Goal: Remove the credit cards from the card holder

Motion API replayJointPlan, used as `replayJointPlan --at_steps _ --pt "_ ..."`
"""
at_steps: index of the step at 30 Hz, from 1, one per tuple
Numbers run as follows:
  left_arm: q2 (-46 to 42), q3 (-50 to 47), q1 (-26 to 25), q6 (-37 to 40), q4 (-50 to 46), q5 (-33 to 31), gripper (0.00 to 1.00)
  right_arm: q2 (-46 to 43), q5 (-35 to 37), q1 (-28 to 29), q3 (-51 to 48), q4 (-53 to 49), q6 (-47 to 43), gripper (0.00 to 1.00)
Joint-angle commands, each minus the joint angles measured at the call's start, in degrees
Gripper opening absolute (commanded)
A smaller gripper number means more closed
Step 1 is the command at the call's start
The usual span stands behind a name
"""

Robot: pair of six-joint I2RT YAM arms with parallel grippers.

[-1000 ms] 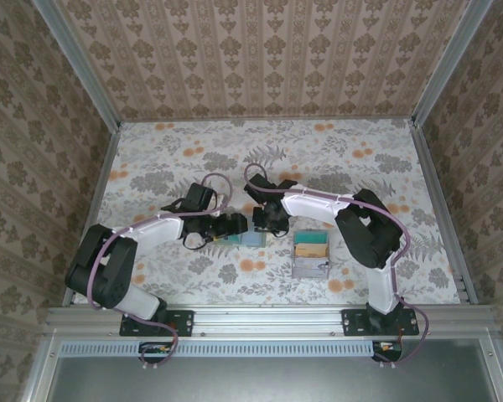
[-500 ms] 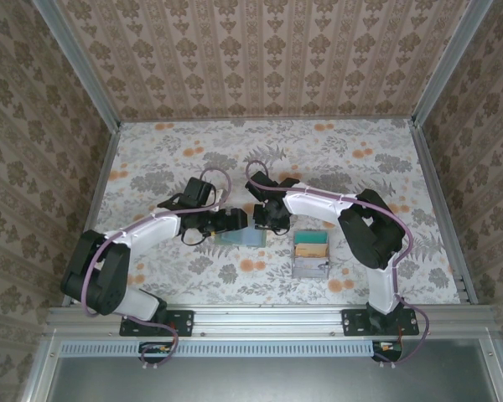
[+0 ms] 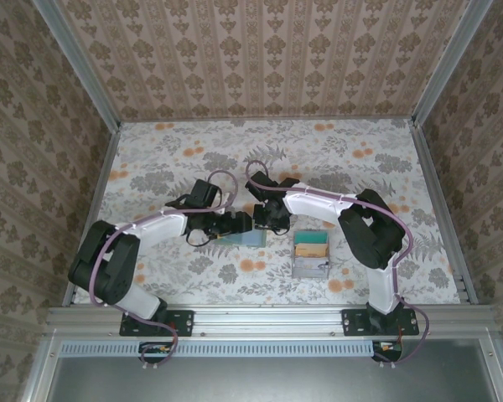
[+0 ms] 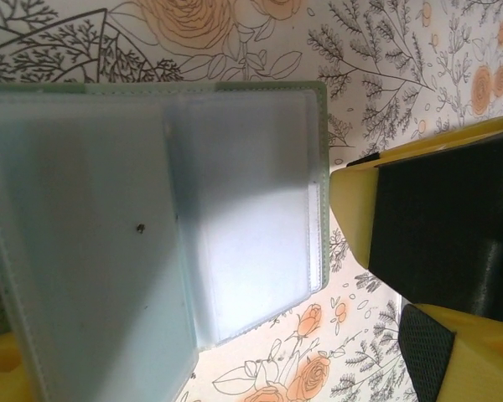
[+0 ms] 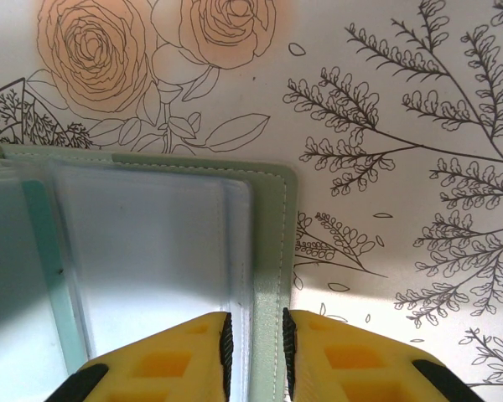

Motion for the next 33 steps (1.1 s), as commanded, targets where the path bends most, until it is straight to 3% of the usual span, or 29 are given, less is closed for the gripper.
replayJointPlan --at_steps 1,10,14,20,33 --pt "0.21 0.75 -0.26 -0.58 0.65 0.87 0.89 -0.39 0.22 -0.16 1.13 -0.44 -0.39 0.27" --pt "-6.34 -0.64 3.46 0.60 -7.74 -8.50 0.89 0.70 -0.25 0.33 1.04 -0.50 -0.63 0.26" --pt "-8.97 -2.11 4.57 0.82 -7.29 -7.17 0.87 1.68 0.05 0.65 1.15 -0.88 -0.75 0.26" --pt "-5.63 -2.23 4.58 0.33 -3.90 -2.41 0.83 3.03 1.25 0.96 1.90 -2.36 -1.30 0.25" --pt "-1.63 -1.85 3.85 0.73 -4.33 -4.59 0.82 3.86 1.08 1.51 2.52 -2.73 -1.47 0.24"
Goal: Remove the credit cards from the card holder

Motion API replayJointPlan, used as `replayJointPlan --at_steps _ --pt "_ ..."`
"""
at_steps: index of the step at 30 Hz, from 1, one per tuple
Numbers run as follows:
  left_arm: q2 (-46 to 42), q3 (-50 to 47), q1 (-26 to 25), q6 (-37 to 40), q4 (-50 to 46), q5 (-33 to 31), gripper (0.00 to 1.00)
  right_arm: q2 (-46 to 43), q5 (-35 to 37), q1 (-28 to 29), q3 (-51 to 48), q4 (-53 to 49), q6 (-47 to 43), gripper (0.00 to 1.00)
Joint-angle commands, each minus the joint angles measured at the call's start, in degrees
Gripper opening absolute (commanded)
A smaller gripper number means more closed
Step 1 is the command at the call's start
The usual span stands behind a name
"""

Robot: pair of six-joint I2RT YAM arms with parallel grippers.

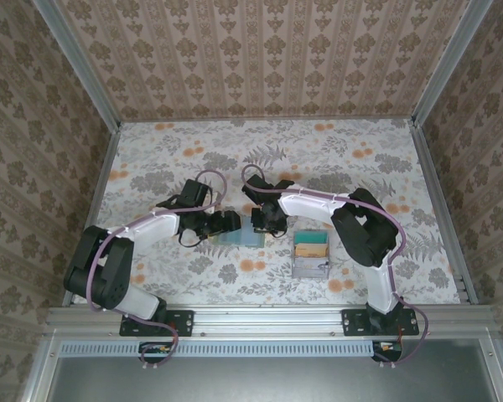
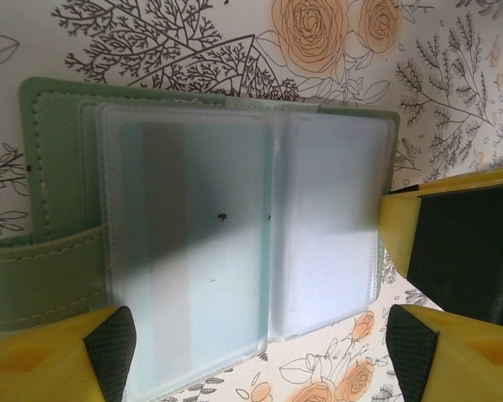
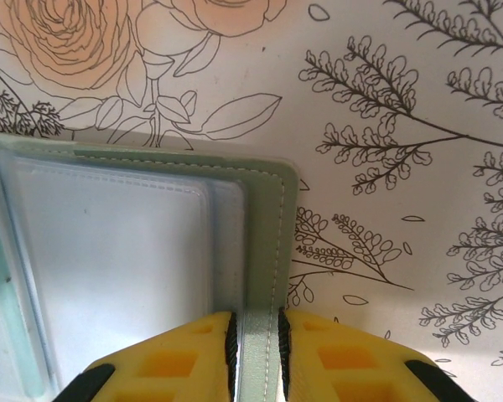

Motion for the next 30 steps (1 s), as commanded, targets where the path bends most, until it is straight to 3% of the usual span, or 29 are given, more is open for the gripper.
replayJointPlan --at_steps 1,14,30 --pt "1.08 -0.58 -0.39 0.76 -0.59 -0.87 0.82 1.23 1.00 0.44 1.44 -2.01 -0.85 0.24" --pt "4.36 0.75 -3.14 0.38 0.06 -1.26 0.82 1.49 0.43 0.47 1.33 -1.91 -0.93 0.24" --pt "3.36 2.50 -4.04 -2.64 5.19 5.54 0.82 1.41 0.06 0.44 1.33 -1.91 -0.94 0.24"
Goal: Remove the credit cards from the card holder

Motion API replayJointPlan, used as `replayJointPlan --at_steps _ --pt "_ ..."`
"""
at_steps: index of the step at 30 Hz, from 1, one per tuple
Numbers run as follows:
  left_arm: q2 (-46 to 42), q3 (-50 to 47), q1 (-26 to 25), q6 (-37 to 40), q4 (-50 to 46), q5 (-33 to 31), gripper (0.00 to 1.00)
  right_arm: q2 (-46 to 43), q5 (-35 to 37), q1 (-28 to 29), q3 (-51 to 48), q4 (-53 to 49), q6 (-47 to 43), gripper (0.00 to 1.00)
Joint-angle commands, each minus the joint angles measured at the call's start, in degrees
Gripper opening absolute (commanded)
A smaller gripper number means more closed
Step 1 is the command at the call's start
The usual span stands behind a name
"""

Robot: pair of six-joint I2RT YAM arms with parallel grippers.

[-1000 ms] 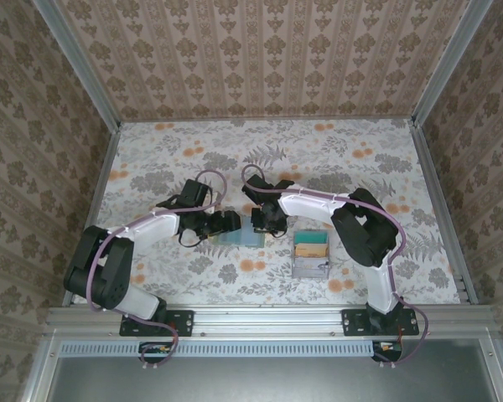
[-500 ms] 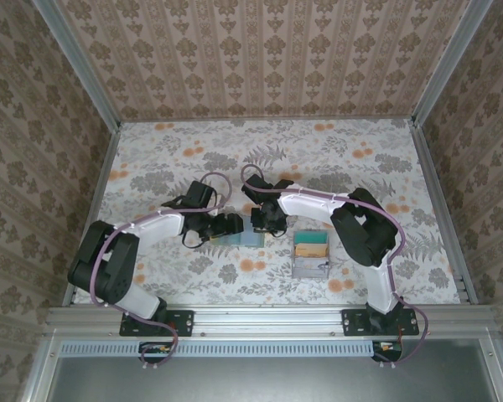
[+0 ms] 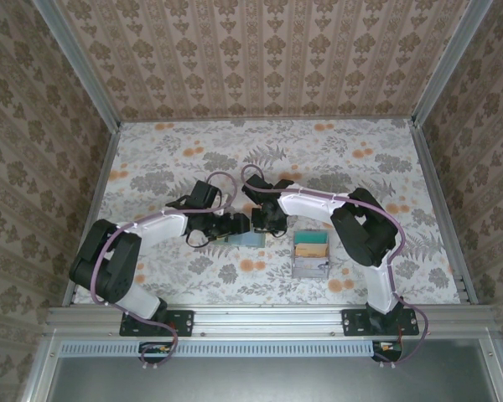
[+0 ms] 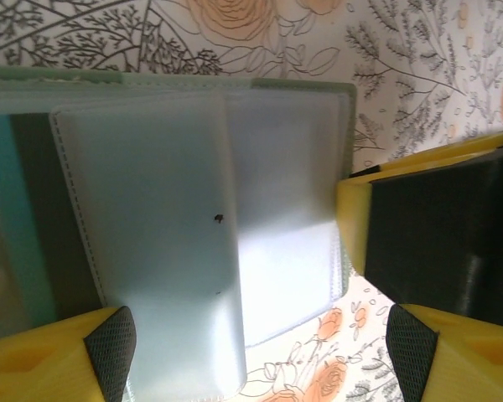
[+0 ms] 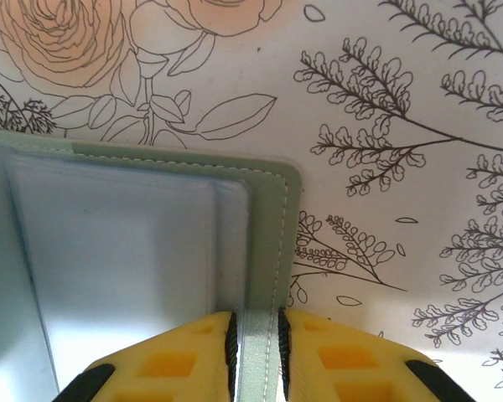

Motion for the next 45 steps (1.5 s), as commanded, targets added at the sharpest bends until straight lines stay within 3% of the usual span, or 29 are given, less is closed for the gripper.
replayJointPlan --at_steps 1,19,27,36,45 --pt "0.22 1.75 -0.20 -1.38 1.68 2.86 0.82 1.04 -0.12 0.35 0.80 -0.96 -0.10 0.24" --pt "3.89 2.80 -0.80 -3.69 7.42 6.19 0.81 -10.76 -0.29 -3.43 -9.56 10.31 5.88 0.25" --pt "-0.73 3.62 -0.74 -2.36 3.83 2.81 0.80 -9.35 -1.82 -3.52 -8.40 9.43 5.60 0.25" --pt "0.89 3.47 -0.20 -4.64 8.64 7.19 0.79 -7.92 -2.28 -3.35 -7.74 9.27 5.09 0.25" --pt "-5.63 3.54 4.14 0.76 -4.91 -2.65 0.80 -5.98 -3.21 -2.93 -7.81 8.12 4.31 0.25"
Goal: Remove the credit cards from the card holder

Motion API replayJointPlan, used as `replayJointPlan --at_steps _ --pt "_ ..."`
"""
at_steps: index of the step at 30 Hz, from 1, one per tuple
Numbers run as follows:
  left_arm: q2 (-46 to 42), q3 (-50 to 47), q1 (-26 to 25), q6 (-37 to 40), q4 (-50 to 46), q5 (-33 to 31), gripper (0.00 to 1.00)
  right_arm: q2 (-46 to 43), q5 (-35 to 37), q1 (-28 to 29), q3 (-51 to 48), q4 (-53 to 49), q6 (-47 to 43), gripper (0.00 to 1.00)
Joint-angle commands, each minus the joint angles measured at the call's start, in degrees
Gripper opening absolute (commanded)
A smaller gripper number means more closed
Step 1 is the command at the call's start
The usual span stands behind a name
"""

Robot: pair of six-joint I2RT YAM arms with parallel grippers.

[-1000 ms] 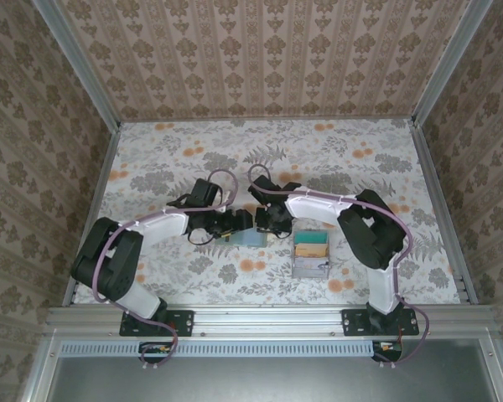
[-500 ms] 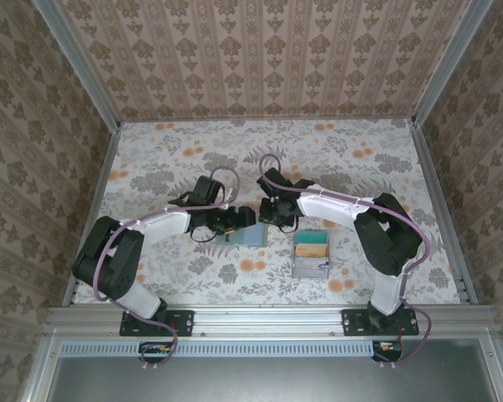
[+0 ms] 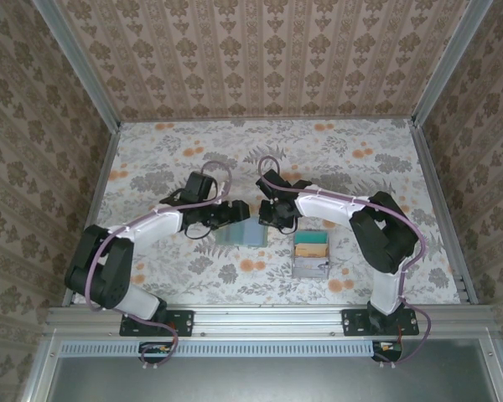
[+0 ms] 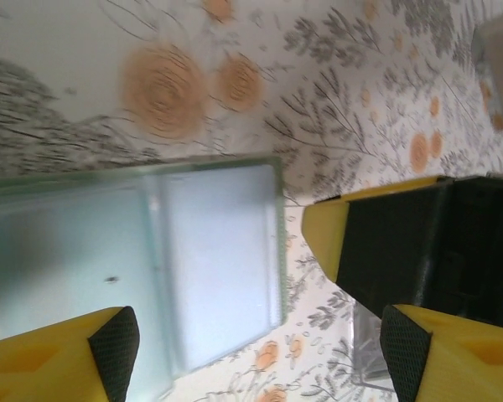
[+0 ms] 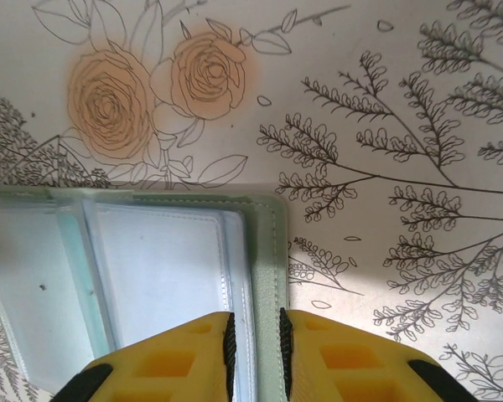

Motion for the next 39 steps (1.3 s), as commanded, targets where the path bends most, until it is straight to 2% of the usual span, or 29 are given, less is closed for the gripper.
replayJointPlan --at_steps 1,12,26,39 --pt "-2.16 0.50 1.68 3.23 -6.28 -3.56 0.80 1.89 -1.16 0.61 0.95 -2.04 -0.21 0.25" --pt "1.09 -1.96 1.32 3.15 -4.31 -1.81 0.80 2.78 -1.07 0.91 1.06 -2.31 -0.29 0.25" --pt "4.71 -2.00 -0.22 3.47 -3.54 -2.62 0.80 3.19 -1.18 1.06 1.46 -2.40 -0.15 0.25" --pt "9.52 0.63 -4.45 0.19 1.23 0.40 0.79 3.82 -1.82 1.24 1.33 -2.39 -0.18 0.25"
